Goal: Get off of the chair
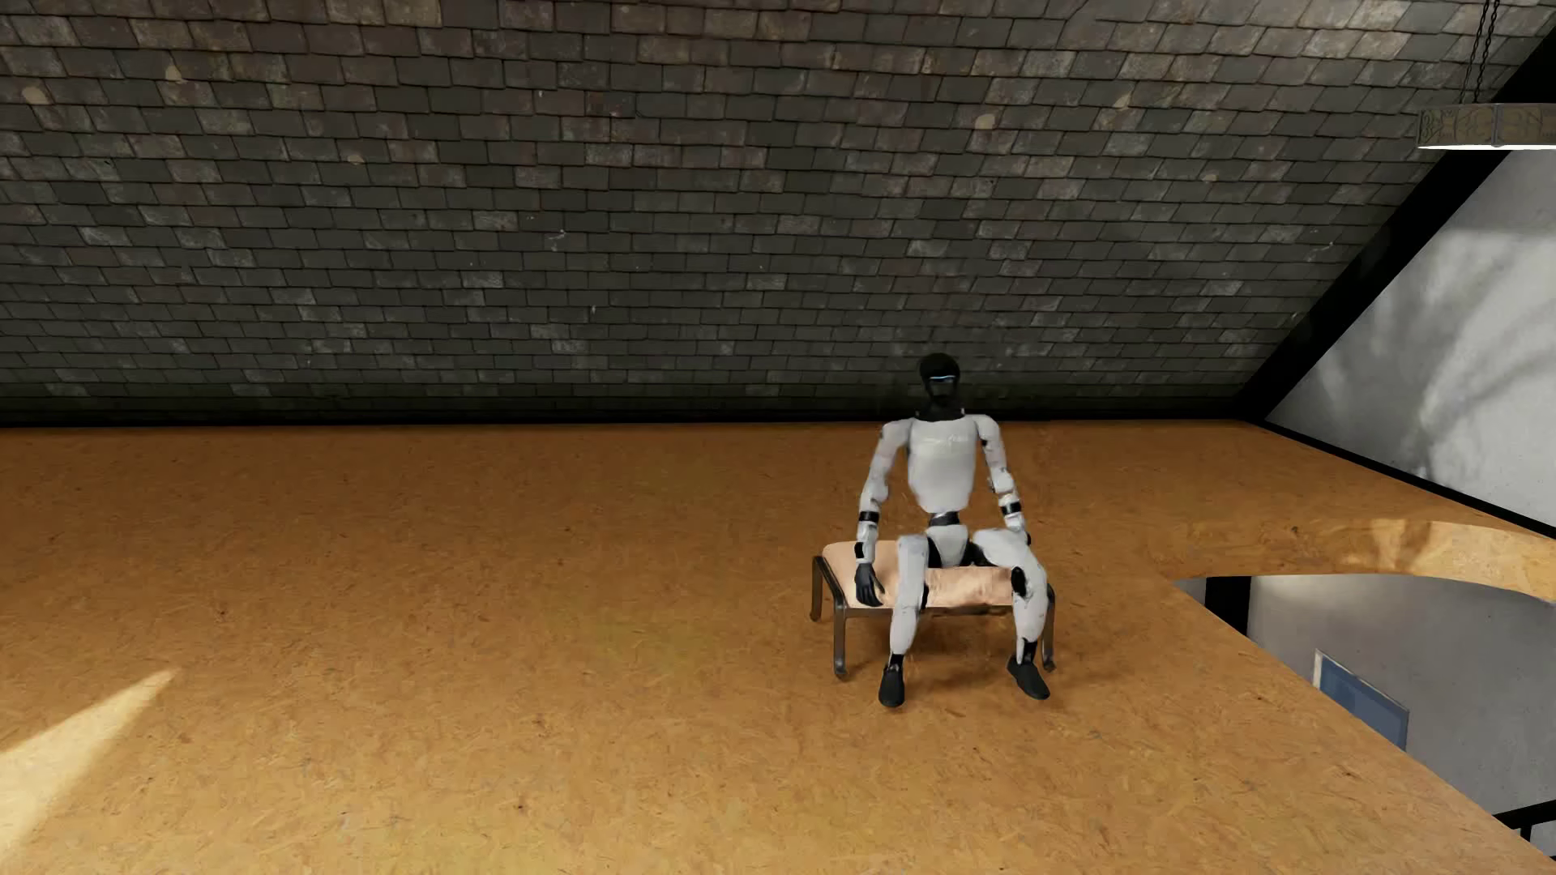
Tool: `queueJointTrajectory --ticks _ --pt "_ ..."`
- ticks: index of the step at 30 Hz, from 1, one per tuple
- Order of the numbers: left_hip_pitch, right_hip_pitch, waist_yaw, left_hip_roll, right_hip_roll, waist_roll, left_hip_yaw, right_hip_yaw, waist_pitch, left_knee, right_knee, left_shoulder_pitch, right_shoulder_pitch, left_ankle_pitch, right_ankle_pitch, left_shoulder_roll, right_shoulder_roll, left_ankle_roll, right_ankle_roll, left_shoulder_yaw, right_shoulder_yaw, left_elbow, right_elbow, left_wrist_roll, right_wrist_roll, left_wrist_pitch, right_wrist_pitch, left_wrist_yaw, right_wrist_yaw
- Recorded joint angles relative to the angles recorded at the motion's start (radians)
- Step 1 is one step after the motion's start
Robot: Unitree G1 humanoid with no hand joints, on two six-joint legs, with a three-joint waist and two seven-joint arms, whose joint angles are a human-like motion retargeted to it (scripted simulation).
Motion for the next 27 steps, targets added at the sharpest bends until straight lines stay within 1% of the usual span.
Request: queueJointTrajectory --ticks 2,3,5,6,7,8,9,11,13,15,17,20,22,23,24,25,26,27 --pt "0.006 0.001 0.001 -0.005 -0.001 0.001 0.001 0.002 -0.002 -0.002 0.001 0.028 0.032 0.003 0.001 -0.01 0.006 0.001 -0.001 0.004 -0.018 -0.04 -0.059 0.008 0.022 -0.006 -0.006 -0.026 0.007" --pt "0.011 0.002 0.001 -0.008 -0.003 0.0 -0.001 0.004 -0.002 -0.003 0.002 0.033 0.039 0.005 0.001 -0.013 0.002 -0.002 -0.001 0.001 -0.016 -0.061 -0.09 0.011 0.021 -0.011 -0.015 -0.039 0.01" --pt "0.018 0.006 0.001 -0.013 -0.002 0.001 0.0 0.005 -0.003 -0.006 0.002 0.023 0.031 0.006 0.003 -0.017 -0.008 0.001 -0.003 -0.016 0.004 -0.088 -0.135 0.016 0.001 -0.018 -0.031 -0.045 0.036" --pt "0.021 0.007 0.0 -0.015 -0.001 0.003 0.0 0.006 -0.003 -0.007 0.002 0.011 0.018 0.007 0.004 -0.02 -0.013 0.001 -0.004 -0.027 0.017 -0.091 -0.143 0.013 -0.009 -0.019 -0.037 -0.034 0.035" --pt "0.023 0.008 -0.001 -0.016 0.002 0.005 0.001 0.005 -0.003 -0.008 0.001 -0.004 -0.002 0.008 0.005 -0.02 -0.013 0.005 -0.006 -0.035 0.033 -0.09 -0.139 0.011 -0.028 -0.022 -0.042 -0.021 0.018" --pt "0.025 0.01 -0.002 -0.018 0.003 0.006 0.002 0.006 -0.001 -0.009 0.001 -0.016 -0.017 0.009 0.005 -0.02 -0.015 0.006 -0.007 -0.044 0.042 -0.091 -0.134 0.003 -0.022 -0.018 -0.039 -0.015 0.018" --pt "0.028 0.012 -0.003 -0.019 0.004 0.006 0.002 0.006 0.001 -0.009 0.002 -0.028 -0.033 0.009 0.006 -0.017 -0.014 0.008 -0.008 -0.05 0.048 -0.093 -0.125 0.0 -0.022 -0.019 -0.036 -0.008 -0.004" --pt "0.033 0.014 -0.005 -0.021 0.004 0.008 0.002 0.007 0.007 -0.009 0.002 -0.047 -0.057 0.008 0.005 -0.01 -0.015 0.009 -0.007 -0.063 0.054 -0.104 -0.111 -0.004 -0.009 -0.018 -0.028 -0.005 -0.017" --pt "0.036 0.017 -0.006 -0.02 0.003 0.01 0.003 0.008 0.017 -0.009 0.003 -0.062 -0.077 0.007 -0.001 -0.007 -0.015 0.009 -0.006 -0.075 0.062 -0.11 -0.097 -0.007 -0.014 -0.02 -0.026 0.009 -0.04" --pt "0.033 0.011 -0.007 -0.017 0.006 0.011 0.004 0.008 0.033 -0.01 0.004 -0.078 -0.09 0.005 -0.012 -0.009 -0.019 0.006 -0.009 -0.08 0.067 -0.11 -0.091 -0.011 -0.009 -0.02 -0.024 0.012 -0.042" --pt "0.021 -0.002 -0.008 -0.014 0.008 0.012 0.003 0.011 0.051 -0.011 0.005 -0.093 -0.101 0.003 -0.026 -0.012 -0.02 0.002 -0.011 -0.079 0.069 -0.111 -0.088 -0.018 -0.016 -0.018 -0.025 0.021 -0.046" --pt "-0.017 -0.044 -0.01 -0.004 0.016 0.01 0.001 0.019 0.084 -0.007 0.011 -0.109 -0.097 -0.004 -0.043 -0.003 -0.029 -0.008 -0.013 -0.069 0.051 -0.148 -0.124 -0.028 0.001 -0.015 -0.021 0.018 -0.04" --pt "-0.06 -0.089 -0.012 0.003 0.023 0.009 -0.004 0.027 0.1 0.0 0.016 -0.106 -0.059 -0.013 -0.049 0.015 -0.056 -0.015 -0.011 -0.054 0.005 -0.215 -0.239 -0.039 0.024 -0.016 -0.027 0.008 -0.007" --pt "-0.091 -0.121 -0.013 0.007 0.025 0.007 -0.008 0.033 0.104 0.005 0.021 -0.097 -0.03 -0.018 -0.051 0.033 -0.078 -0.022 -0.008 -0.035 -0.026 -0.272 -0.328 -0.059 0.044 -0.019 -0.03 0.02 -0.009" --pt "-0.122 -0.152 -0.013 0.013 0.031 0.007 -0.014 0.039 0.108 0.012 0.026 -0.078 0.011 -0.024 -0.053 0.052 -0.106 -0.028 -0.004 -0.008 -0.059 -0.348 -0.447 -0.09 0.054 -0.02 -0.034 0.043 -0.02" --pt "-0.156 -0.187 -0.014 0.021 0.038 0.004 -0.019 0.045 0.11 0.02 0.032 -0.051 0.054 -0.029 -0.053 0.074 -0.136 -0.036 -0.004 0.027 -0.091 -0.447 -0.583 -0.126 0.056 -0.025 -0.043 0.081 -0.045" --pt "-0.188 -0.22 -0.016 0.029 0.046 0.0 -0.026 0.051 0.114 0.029 0.039 -0.022 0.093 -0.035 -0.052 0.099 -0.165 -0.046 -0.003 0.061 -0.116 -0.564 -0.721 -0.175 0.069 -0.03 -0.05 0.146 -0.094" --pt "-0.222 -0.258 -0.017 0.04 0.054 -0.004 -0.032 0.057 0.118 0.037 0.045 0.003 0.118 -0.04 -0.043 0.122 -0.197 -0.057 -0.002 0.098 -0.127 -0.695 -0.856 -0.216 0.078 -0.049 -0.057 0.228 -0.176"
